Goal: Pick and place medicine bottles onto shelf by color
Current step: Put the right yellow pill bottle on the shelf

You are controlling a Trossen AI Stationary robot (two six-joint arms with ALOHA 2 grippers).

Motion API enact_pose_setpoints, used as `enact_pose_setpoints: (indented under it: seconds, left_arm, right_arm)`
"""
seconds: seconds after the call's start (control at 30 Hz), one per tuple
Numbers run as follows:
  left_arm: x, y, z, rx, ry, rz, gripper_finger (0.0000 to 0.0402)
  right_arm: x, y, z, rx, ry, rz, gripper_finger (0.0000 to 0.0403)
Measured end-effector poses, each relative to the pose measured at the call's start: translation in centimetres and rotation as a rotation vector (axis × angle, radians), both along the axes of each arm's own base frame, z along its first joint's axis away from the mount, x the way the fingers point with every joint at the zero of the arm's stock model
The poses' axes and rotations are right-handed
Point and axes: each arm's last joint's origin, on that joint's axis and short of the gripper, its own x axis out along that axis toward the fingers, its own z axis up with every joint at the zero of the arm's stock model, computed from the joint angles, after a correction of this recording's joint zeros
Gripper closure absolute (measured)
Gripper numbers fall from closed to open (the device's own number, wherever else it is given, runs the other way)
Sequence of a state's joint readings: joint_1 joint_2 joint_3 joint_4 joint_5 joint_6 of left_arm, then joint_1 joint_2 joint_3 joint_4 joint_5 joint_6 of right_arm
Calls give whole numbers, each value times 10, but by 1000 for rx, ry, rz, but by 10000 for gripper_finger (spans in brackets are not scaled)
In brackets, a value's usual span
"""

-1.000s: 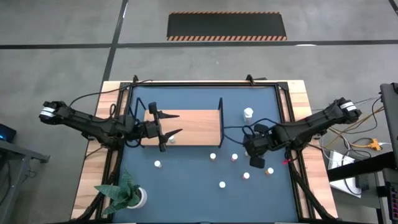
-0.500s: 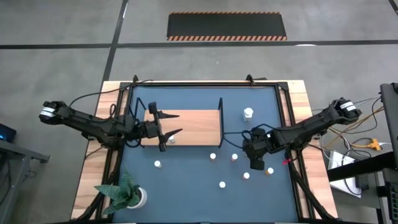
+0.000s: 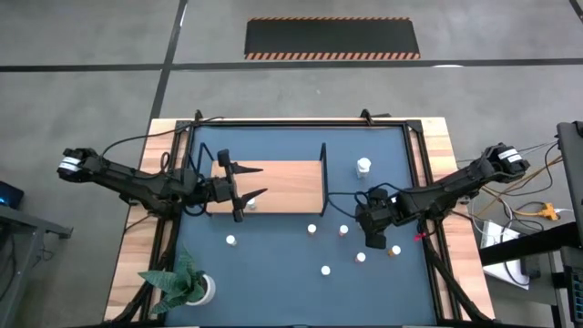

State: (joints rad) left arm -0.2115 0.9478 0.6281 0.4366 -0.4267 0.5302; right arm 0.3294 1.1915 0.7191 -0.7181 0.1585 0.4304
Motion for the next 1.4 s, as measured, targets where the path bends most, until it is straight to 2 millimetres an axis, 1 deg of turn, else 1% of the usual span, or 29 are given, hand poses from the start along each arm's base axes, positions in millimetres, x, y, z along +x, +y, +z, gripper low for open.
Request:
enact_pose_setpoints:
  seconds: [0.23, 0.53, 0.77, 1.07, 1.2, 1.3, 1.4]
  left_arm:
    - [0, 0, 0, 0, 0, 0, 175]
    - [0, 0, 0, 1, 0, 0, 175]
    - [0, 0, 0, 0, -1, 0, 175]
    - [0, 0, 0, 0, 0, 0, 175]
    - [0, 0, 0, 0, 0, 0, 175]
    - [0, 0, 0, 0, 0, 0, 175]
    - [0, 0, 0, 1, 0, 0, 175]
  right_arm:
    - [0, 0, -1, 1, 1, -6, 167]
    - [0, 0, -1, 2, 1, -8, 216]
    - [-1, 0, -1, 10, 1, -29, 233]
    - [-1, 0, -1, 13, 2, -28, 278]
    - [-1, 0, 0, 19, 2, -27, 283]
    - [-2, 0, 4, 20, 13, -36, 282]
    - [0, 0, 20, 17, 21, -39, 282]
